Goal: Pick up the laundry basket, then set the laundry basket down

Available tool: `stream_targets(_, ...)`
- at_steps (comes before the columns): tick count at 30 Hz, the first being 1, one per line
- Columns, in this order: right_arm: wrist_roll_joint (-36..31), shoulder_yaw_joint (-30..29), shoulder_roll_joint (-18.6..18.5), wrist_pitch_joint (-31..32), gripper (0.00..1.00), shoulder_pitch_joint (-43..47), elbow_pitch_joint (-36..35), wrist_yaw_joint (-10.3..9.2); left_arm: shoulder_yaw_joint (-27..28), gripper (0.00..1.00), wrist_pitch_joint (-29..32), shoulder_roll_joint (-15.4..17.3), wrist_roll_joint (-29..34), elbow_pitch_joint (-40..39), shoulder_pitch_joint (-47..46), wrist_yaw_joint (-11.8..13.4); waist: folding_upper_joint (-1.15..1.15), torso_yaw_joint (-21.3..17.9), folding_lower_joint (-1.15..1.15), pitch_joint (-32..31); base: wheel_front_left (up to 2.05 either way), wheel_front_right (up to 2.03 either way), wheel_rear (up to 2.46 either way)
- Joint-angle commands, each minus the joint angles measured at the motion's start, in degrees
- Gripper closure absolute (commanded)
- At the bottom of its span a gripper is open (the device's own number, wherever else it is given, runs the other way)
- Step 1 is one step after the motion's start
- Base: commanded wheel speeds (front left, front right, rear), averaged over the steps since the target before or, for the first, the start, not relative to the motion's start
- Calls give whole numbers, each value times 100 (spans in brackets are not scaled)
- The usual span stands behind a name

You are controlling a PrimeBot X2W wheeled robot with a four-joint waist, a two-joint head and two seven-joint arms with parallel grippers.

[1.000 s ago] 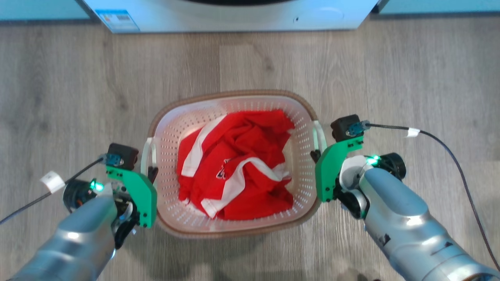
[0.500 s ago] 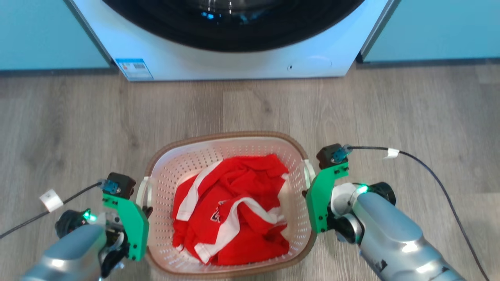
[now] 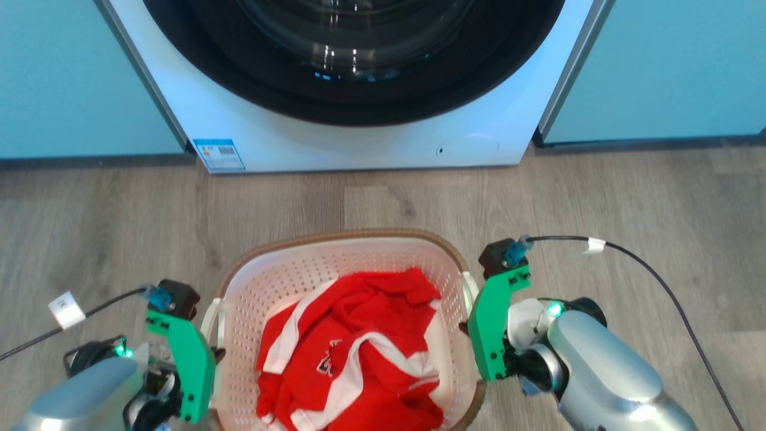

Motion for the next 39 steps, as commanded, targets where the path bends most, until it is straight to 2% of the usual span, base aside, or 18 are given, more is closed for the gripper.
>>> stream_targets(1, -46, 52, -11, 136, 100, -22, -388, 35, 99, 100, 75, 331, -19, -382, -112, 2, 0, -5, 1, -159, 0, 0, 0)
stream_targets(13, -139, -210, -104, 1031, 100, 518, -1313, 35, 120, 100, 674, 1181, -279, -2081, 121, 619, 0, 65, 1, -545, 0, 0, 0)
stream_targets(19, -226, -329, -98, 1224, 100, 659, -1583, 35, 124, 100, 779, 1411, -320, -2518, 183, 817, 0, 87, 1, -571, 0, 0, 0)
stream_targets(27, -352, -457, -64, 1394, 100, 796, -1834, 35, 138, 100, 782, 1511, -337, -2778, 243, 997, 0, 88, 1, -529, 0, 0, 0)
stream_targets(39, -449, -533, -27, 1490, 100, 862, -2010, 35, 141, 100, 745, 1483, -332, -2786, 278, 1077, 0, 74, 1, -521, 0, 0, 0)
